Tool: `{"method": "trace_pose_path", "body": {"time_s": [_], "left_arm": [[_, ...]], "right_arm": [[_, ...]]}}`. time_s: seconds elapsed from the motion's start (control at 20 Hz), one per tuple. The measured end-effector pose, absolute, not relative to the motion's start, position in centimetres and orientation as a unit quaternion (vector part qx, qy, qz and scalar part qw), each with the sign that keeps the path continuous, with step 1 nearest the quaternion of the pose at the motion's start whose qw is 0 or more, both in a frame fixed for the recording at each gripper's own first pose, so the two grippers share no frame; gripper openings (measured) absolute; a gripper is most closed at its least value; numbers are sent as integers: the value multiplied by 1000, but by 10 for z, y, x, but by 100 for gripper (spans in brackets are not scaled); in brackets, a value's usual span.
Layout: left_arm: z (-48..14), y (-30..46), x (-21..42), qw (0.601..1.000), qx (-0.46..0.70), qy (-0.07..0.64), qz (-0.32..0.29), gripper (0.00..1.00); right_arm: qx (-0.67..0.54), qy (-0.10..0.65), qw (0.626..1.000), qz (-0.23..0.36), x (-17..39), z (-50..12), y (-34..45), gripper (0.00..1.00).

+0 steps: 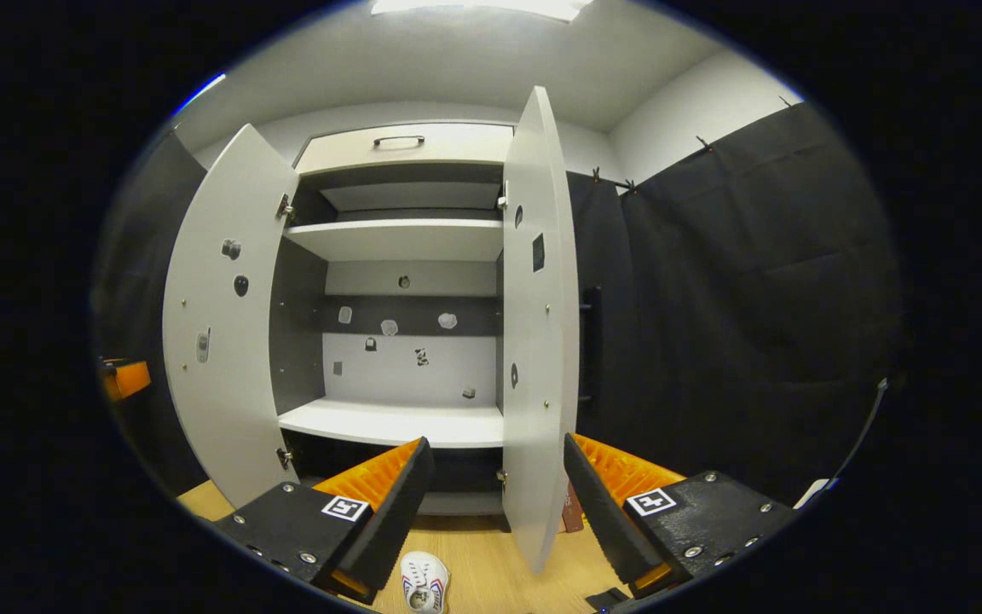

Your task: Grab one shoe with the right hand and put it into the shoe cabinet, grab the other shoe with the left hand and put it into the shoe cabinet; then close the right door with the right hand and the left door with the left hand.

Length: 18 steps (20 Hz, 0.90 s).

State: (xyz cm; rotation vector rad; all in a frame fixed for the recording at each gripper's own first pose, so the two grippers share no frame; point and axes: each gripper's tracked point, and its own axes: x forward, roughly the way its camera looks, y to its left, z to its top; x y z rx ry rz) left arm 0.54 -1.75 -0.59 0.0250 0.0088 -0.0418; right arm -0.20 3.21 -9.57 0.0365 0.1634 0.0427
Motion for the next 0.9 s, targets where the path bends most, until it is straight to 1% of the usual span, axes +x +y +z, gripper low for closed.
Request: {"method": "trace_pose_path", "body": {"time_s": [0.2, 0.45, 0.7, 0.9], "left_arm": [[-14, -17, 4, 1000, 20, 12, -20, 99], [-17, -10, -1, 1000, 12, 20, -17, 98], [-18, 3, -7, 999, 24, 21, -3, 98], [-19, 16, -14, 999, 30, 25, 12, 98]], "right_arm": [[14, 125, 991, 37, -2, -150, 55, 94], [7, 203, 978, 50, -10, -243, 78, 95], [-7, 290, 954, 76, -22, -331, 98, 95], [-22, 342, 936, 84, -35, -390, 108, 95]]}}
